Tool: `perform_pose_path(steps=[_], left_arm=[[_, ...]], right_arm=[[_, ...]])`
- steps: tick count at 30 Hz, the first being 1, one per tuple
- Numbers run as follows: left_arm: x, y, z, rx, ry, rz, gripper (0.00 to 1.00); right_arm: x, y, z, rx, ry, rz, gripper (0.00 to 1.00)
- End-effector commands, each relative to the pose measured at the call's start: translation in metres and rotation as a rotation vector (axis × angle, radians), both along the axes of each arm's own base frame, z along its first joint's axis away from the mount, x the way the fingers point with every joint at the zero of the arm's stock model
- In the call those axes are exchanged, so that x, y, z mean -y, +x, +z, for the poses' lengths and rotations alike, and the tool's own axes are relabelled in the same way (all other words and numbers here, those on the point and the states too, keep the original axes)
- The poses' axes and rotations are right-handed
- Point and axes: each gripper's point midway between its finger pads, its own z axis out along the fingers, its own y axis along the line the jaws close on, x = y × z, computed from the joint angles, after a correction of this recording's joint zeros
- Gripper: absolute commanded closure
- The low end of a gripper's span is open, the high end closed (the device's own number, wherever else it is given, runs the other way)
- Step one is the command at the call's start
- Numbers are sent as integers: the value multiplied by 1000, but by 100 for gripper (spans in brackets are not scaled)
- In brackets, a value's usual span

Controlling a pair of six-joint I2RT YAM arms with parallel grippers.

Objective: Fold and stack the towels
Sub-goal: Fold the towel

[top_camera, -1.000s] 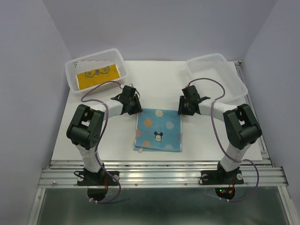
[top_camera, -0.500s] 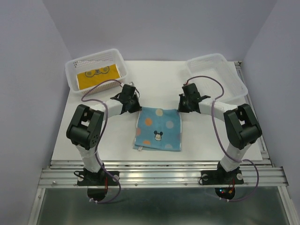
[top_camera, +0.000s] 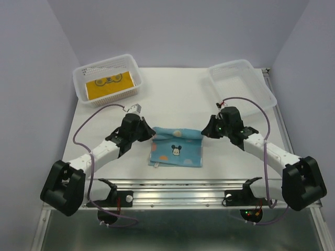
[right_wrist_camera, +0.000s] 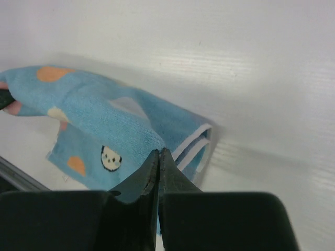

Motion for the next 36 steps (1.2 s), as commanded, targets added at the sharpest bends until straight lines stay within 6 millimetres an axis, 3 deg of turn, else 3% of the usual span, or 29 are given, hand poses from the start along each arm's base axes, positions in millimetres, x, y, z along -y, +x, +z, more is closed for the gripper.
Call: perform_pose_path(steps=[1, 4, 10, 21, 22, 24, 25, 26, 27, 29, 30, 31, 32, 35, 36], left_arm=[[-2, -22, 11, 43, -77, 19, 100], [-4, -43, 18, 79, -140, 6, 100], [-11, -81, -12, 22, -194, -2, 100], [-11, -111, -34, -35, -263, -35, 100], [-10, -113, -34, -47, -268, -40, 96], [-7, -121, -36, -89, -290, -55, 58], [-6, -125, -38, -108, -294, -61, 57], [-6, -130, -38, -125, -301, -70, 25], [-6, -132, -37, -131, -307, -65, 7], [-9, -135, -31, -124, -323, -52, 1], [-11, -134, -27, -114, -324, -39, 1], [-12, -132, -15, -75, -334, -36, 1], [-19, -129, -17, -75, -306, 6, 1], [-30, -118, -9, -33, -254, 62, 1], [-32, -116, -10, -36, -233, 72, 1]], right_arm=[[-11, -43, -1, -40, 124, 75, 99], [-14, -65, 5, -42, 184, 119, 99], [-7, -108, -26, -131, 191, 163, 99], [-13, -138, -41, -217, 258, 230, 96], [-12, -142, -45, -237, 255, 228, 94], [-10, -149, -51, -270, 253, 226, 88], [-9, -150, -52, -276, 251, 225, 82], [-7, -152, -54, -283, 247, 220, 75], [-7, -154, -52, -275, 249, 220, 57], [-6, -156, -49, -272, 250, 221, 43], [-6, -156, -47, -262, 252, 222, 30], [-5, -155, -42, -246, 254, 226, 26], [-6, -154, -37, -232, 257, 227, 22], [-7, -142, -19, -168, 256, 219, 0], [-7, -140, -16, -157, 251, 214, 0]])
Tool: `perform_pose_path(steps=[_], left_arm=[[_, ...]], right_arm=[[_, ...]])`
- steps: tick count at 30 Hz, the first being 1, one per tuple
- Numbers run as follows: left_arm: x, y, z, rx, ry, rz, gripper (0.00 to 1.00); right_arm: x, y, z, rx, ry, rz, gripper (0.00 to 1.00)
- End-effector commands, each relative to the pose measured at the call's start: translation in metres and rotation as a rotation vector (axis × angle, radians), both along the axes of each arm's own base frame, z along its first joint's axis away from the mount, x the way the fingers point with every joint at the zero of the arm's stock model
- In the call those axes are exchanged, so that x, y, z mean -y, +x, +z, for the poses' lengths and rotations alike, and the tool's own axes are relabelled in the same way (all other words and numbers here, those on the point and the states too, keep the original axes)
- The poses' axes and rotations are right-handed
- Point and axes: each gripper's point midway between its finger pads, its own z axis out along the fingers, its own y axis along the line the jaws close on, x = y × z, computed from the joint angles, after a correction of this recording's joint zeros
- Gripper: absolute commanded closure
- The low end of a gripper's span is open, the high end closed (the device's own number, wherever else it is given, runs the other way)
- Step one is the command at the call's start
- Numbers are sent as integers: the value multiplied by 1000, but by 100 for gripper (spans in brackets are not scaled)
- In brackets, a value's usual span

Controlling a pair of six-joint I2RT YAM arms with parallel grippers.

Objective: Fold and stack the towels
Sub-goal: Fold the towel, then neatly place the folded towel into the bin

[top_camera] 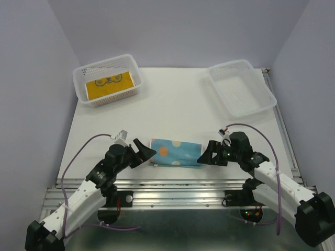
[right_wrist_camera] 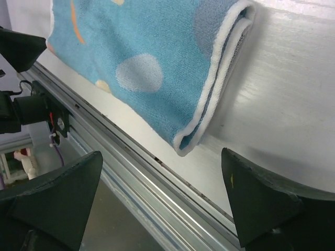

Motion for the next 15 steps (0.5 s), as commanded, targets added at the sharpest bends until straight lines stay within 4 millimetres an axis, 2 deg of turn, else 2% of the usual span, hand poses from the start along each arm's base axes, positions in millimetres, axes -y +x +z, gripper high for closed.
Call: perform_pose_path(steps=[1, 3, 4, 5, 8, 12, 15], left_arm=[[-14, 14, 8, 6, 92, 83, 1], [-15, 22, 2, -24, 160, 78, 1], [-15, 23, -12, -72, 214, 64, 1], [-11, 30, -4, -60, 228, 55, 1], [-6, 45, -8, -83, 313, 23, 1], [0, 45, -24, -125, 377, -35, 3], [4, 41, -37, -145, 388, -61, 9]], right_arm=[[-2, 14, 23, 79, -2, -8, 0], [0, 21, 27, 97, -24, -23, 0], [0, 22, 27, 101, -30, -25, 0], [1, 24, 25, 99, -38, -30, 0], [0, 30, 22, 101, -50, -38, 0], [2, 34, 17, 89, -74, -47, 0], [3, 35, 12, 85, -88, -49, 0]])
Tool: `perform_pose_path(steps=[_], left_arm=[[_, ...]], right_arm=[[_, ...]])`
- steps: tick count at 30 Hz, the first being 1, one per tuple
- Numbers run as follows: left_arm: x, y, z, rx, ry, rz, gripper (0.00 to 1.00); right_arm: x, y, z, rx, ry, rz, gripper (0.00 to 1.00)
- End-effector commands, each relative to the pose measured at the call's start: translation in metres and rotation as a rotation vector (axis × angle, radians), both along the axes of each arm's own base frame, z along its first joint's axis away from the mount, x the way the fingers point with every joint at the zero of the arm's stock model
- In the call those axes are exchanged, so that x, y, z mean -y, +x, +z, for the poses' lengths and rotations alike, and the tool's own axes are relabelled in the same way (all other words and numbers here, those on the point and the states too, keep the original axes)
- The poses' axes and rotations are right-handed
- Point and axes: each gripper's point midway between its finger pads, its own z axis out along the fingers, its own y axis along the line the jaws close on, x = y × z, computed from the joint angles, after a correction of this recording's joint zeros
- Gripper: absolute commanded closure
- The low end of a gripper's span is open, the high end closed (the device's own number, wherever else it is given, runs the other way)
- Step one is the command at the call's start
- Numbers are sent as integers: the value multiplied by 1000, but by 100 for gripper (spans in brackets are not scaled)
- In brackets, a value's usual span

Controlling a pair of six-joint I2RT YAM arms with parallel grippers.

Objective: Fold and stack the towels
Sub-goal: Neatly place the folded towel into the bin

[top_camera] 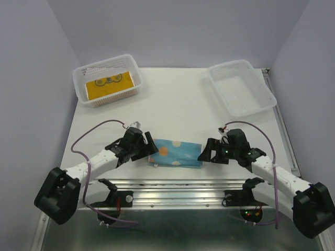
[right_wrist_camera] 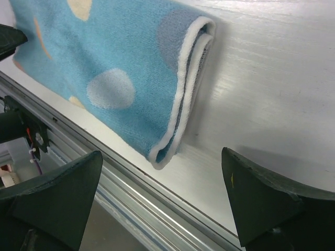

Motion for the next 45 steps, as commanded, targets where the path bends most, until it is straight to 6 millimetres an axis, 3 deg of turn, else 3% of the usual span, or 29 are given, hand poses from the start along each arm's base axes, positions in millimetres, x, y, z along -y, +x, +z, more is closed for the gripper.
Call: perform_pose_path(steps=[1, 4, 10, 11, 12, 14, 18, 20, 26, 29, 31, 37, 38, 39, 41, 42, 45], left_arm=[[6, 4, -3, 22, 29, -52, 10], [9, 3, -15, -7, 58, -58, 15], [21, -5, -31, -37, 98, -118, 50], [21, -6, -36, -53, 112, -126, 57], [21, -6, -37, -57, 119, -126, 78], [23, -5, -38, -58, 129, -126, 100], [19, 13, -22, 18, 185, -110, 100], [23, 29, -1, 89, 196, -115, 100], [24, 79, 58, 281, 283, -68, 100], [20, 96, 64, 318, 378, -81, 100], [17, 115, 79, 368, 459, -89, 100], [9, 177, 117, 413, 670, -70, 100], [4, 188, 112, 392, 718, -82, 100], [6, 205, 138, 433, 715, -52, 100], [-7, 224, 139, 406, 778, -50, 100], [-6, 236, 158, 428, 760, -38, 100], [-25, 272, 175, 424, 762, 18, 100]], right_arm=[[-5, 22, 18, 89, -2, -6, 0], [-6, 22, 14, 80, -2, 2, 0], [-5, 24, 12, 81, -17, 2, 0], [-5, 25, 12, 81, -17, 0, 0], [-5, 25, 13, 82, -17, -3, 0], [-5, 27, 15, 87, -18, -6, 0], [-1, 31, 22, 126, -38, -17, 0], [3, 38, 26, 166, -56, -46, 0], [25, 70, 72, 377, -74, -230, 0], [34, 77, 88, 441, -80, -292, 0], [37, 79, 92, 466, -85, -302, 0], [41, 80, 84, 475, -120, -300, 0], [42, 81, 82, 474, -130, -305, 0], [43, 81, 78, 470, -138, -304, 0], [44, 81, 74, 463, -144, -304, 0], [44, 80, 72, 461, -148, -301, 0], [45, 80, 70, 462, -155, -296, 0]])
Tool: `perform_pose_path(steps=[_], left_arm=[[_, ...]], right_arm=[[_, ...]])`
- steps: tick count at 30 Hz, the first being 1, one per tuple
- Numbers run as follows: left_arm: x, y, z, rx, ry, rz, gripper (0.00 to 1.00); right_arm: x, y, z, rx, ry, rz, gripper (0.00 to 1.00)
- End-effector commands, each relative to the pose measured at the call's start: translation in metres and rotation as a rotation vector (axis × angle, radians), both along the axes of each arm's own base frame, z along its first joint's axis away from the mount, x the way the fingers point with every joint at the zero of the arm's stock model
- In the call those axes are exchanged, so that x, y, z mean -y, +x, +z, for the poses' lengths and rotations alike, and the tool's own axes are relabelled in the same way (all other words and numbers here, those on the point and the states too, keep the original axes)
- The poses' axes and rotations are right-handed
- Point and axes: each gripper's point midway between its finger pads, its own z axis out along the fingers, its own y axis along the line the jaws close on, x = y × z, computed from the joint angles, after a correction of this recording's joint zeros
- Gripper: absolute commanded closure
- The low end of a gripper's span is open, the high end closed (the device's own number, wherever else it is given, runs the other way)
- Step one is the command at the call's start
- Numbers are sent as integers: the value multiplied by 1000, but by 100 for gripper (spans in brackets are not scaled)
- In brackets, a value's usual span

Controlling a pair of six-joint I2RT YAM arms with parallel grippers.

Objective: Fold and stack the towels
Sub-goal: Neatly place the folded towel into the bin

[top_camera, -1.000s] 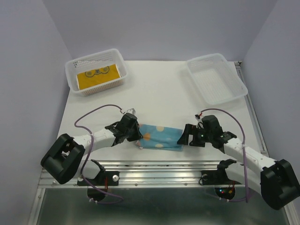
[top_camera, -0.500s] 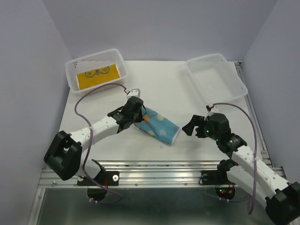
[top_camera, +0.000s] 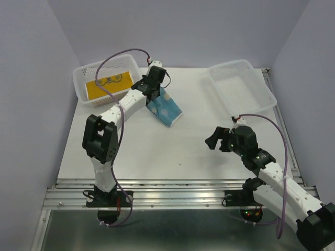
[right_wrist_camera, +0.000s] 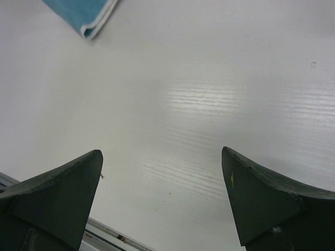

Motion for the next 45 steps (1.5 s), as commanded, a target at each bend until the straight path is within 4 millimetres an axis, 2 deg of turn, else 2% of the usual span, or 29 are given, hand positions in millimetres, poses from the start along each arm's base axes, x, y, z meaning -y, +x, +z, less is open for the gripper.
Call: perform_pose_path(steps=[1, 2, 3, 4, 5, 6, 8, 11, 12, 13, 15, 17, 20, 22, 24, 26, 27, 29, 30, 35, 38, 39, 45], left_arm=[[-42, 38, 50, 56, 57, 58, 100], [-45, 48, 43, 38, 59, 63, 100], [-48, 57, 59, 58, 42, 69, 100], [-58, 65, 62, 59, 30, 87, 100], [-59, 72, 55, 42, 30, 88, 100], [-62, 80, 71, 67, 15, 92, 100], [-68, 93, 83, 93, 13, 100, 100], [-86, 103, 88, 89, 21, 140, 100], [-91, 105, 97, 99, 10, 148, 100], [-106, 108, 100, 104, 5, 172, 100], [-118, 111, 106, 113, -25, 177, 100], [-134, 112, 108, 115, -41, 202, 100], [-176, 107, 105, 107, -70, 256, 100], [-186, 106, 112, 131, -115, 247, 100], [-204, 103, 100, 121, -137, 272, 100], [-213, 100, 100, 132, -148, 281, 100], [-217, 99, 90, 121, -151, 283, 100], [-222, 98, 82, 110, -151, 290, 100], [-233, 97, 75, 103, -145, 311, 100], [-260, 95, 62, 104, -134, 389, 100], [-270, 99, 56, 108, -168, 403, 100], [-268, 102, 61, 119, -181, 389, 100], [-236, 116, 83, 169, -297, 214, 100]], right_arm=[[4, 14, 15, 80, -19, -32, 0], [5, 14, 15, 80, -22, -37, 0], [5, 14, 15, 80, -23, -38, 0], [6, 15, 15, 82, -23, -42, 0], [6, 14, 14, 82, -23, -41, 0], [6, 15, 14, 81, -24, -41, 0], [7, 15, 11, 72, -27, -48, 0], [8, 15, 8, 64, -34, -59, 0], [9, 15, 7, 59, -36, -61, 0], [9, 15, 6, 59, -36, -63, 0], [8, 16, 5, 55, -38, -60, 0], [8, 16, 6, 55, -39, -58, 0], [8, 17, 6, 48, -49, -56, 0], [7, 18, 8, 51, -48, -54, 0], [6, 18, 9, 55, -44, -50, 0], [6, 18, 9, 54, -43, -46, 0], [5, 18, 9, 53, -44, -42, 0], [7, 18, 11, 54, -54, -45, 0], [8, 18, 10, 52, -57, -49, 0], [7, 18, 11, 57, -57, -45, 0], [7, 19, 12, 53, -63, -44, 0], [7, 19, 12, 50, -63, -43, 0], [10, 21, 12, 56, -73, -58, 0]])
